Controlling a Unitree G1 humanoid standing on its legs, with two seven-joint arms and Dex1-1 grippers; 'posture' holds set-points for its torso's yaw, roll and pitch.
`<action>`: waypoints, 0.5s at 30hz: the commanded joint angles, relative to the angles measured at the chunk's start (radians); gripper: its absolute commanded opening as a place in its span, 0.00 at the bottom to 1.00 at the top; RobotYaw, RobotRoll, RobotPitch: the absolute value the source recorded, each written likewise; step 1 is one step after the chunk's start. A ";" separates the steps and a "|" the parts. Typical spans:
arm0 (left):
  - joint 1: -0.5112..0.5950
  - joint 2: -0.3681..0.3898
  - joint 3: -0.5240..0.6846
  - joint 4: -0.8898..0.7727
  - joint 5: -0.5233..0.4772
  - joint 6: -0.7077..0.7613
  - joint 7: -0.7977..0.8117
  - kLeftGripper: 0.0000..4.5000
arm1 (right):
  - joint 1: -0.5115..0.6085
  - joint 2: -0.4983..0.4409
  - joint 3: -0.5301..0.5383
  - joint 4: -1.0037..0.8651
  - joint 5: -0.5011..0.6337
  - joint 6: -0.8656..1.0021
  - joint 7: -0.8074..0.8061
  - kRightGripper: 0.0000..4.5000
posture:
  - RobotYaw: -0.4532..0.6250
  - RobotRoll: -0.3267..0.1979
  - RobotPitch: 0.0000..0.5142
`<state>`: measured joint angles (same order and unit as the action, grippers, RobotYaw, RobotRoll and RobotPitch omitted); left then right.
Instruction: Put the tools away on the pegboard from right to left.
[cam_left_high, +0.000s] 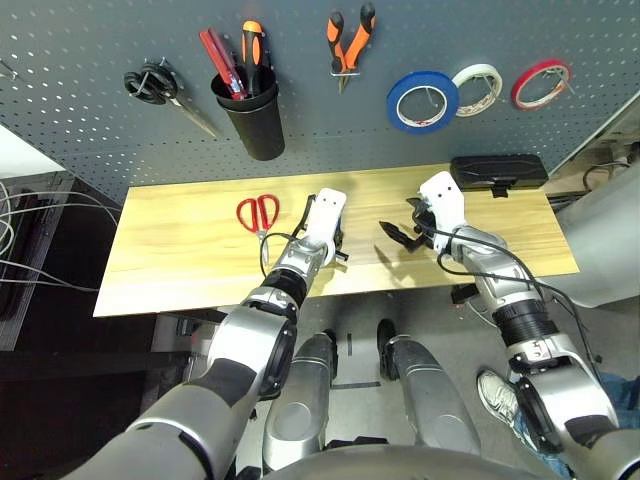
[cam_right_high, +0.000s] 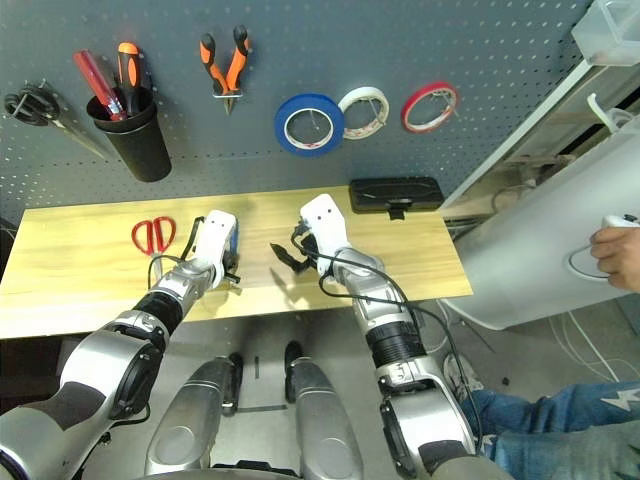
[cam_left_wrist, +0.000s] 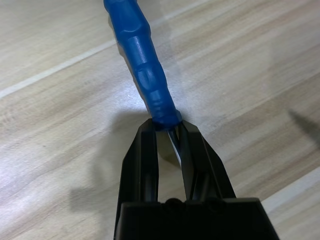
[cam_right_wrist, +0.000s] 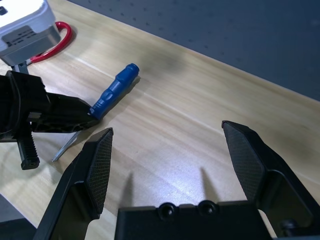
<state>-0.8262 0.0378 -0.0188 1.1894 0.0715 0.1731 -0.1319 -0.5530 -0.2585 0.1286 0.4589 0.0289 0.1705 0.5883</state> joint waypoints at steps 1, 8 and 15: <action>0.032 0.008 0.005 -0.002 0.000 -0.034 -0.004 0.11 | -0.016 0.000 -0.006 0.044 0.001 -0.025 0.008 1.00 | 0.49 0.62 0.49; 0.221 0.080 0.014 -0.357 -0.023 -0.230 -0.033 0.11 | -0.067 -0.017 -0.041 0.076 0.024 -0.054 0.028 1.00 | 0.54 0.62 0.42; 0.395 0.137 -0.017 -0.680 -0.041 -0.355 -0.130 0.11 | -0.096 -0.005 -0.046 0.094 0.036 -0.085 0.064 1.00 | 0.54 0.62 0.40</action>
<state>-0.4631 0.1718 -0.0198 0.5523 0.0340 -0.1534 -0.2351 -0.6501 -0.2713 0.0847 0.5453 0.0496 0.0955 0.6350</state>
